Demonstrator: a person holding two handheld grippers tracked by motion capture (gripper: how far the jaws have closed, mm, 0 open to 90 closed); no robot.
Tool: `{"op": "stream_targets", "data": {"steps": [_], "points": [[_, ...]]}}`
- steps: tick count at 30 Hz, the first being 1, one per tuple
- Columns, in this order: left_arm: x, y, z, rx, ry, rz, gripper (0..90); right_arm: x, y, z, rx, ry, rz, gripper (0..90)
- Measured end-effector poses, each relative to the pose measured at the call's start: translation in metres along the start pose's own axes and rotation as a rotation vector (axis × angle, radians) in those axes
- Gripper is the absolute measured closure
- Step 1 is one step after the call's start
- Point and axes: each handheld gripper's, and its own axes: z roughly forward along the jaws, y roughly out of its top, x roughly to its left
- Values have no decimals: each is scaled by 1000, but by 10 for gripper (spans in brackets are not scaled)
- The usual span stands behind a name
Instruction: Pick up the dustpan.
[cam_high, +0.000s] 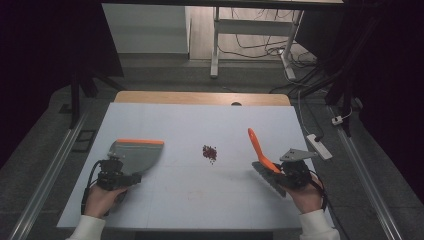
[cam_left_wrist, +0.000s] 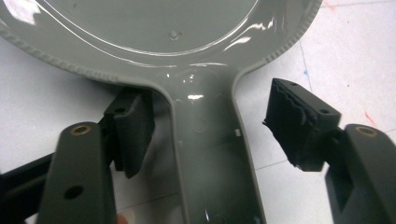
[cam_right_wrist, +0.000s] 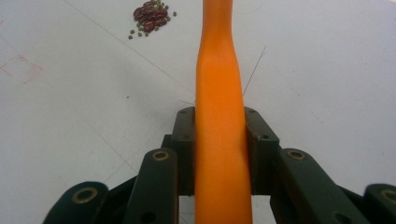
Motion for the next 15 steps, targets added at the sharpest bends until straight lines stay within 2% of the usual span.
{"op": "stream_targets", "data": {"steps": [15], "points": [[7, 0, 0, -17, -14, -24, 514, 0, -1, 2, 4, 1, 1, 703]]}}
